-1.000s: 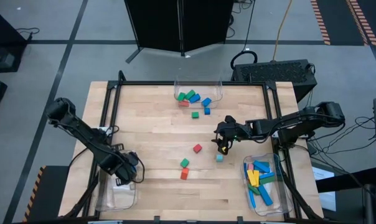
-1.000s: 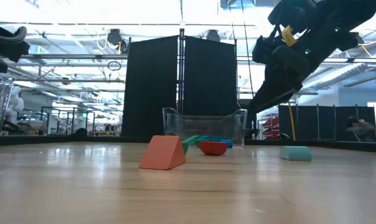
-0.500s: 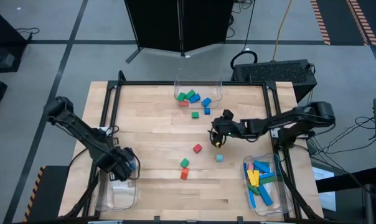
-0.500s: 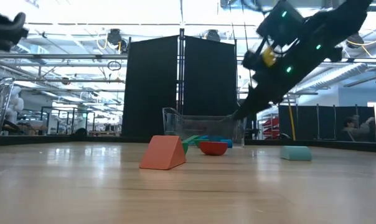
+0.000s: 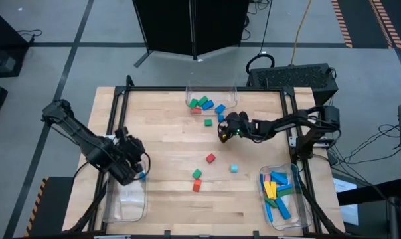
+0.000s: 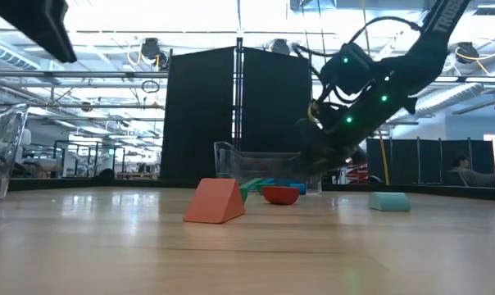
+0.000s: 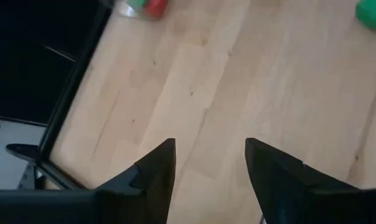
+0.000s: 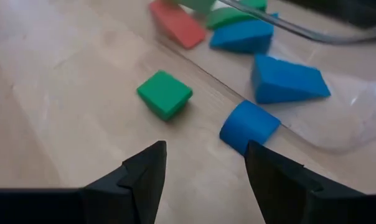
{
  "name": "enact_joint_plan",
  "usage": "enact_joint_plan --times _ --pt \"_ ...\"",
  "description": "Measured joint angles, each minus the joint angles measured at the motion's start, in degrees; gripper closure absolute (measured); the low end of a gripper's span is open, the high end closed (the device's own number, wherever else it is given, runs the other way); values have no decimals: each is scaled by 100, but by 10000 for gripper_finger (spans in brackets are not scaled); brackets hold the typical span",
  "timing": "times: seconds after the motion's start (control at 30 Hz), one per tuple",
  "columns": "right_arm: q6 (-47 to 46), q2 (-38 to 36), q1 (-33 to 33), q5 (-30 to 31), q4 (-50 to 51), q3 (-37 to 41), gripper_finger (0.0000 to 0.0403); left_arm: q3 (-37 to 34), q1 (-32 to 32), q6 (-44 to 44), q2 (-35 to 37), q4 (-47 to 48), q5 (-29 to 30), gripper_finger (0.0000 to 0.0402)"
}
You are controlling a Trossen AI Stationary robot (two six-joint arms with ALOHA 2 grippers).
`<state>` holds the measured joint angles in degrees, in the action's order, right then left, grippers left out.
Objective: Sort blocks by size
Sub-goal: Put the dark blue half circle block into the bottom left transparent bin
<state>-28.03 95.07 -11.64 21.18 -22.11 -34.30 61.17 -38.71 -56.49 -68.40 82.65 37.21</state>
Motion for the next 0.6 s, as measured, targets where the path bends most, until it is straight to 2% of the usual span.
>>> enact_joint_plan --times 0.17,0.3,0.4,0.6 --pt "-862 256 -197 46 6 -98 192 44 158 0 -2 -11 55 207" --pt "-1190 450 -244 310 265 -363 192 44 193 -2 -4 -13 55 207" --pt "-1207 636 -245 322 818 -717 192 44 196 -2 -4 -19 55 207" --pt "-1517 1021 -243 719 2143 -1501 192 44 196 -4 -4 -38 55 207"
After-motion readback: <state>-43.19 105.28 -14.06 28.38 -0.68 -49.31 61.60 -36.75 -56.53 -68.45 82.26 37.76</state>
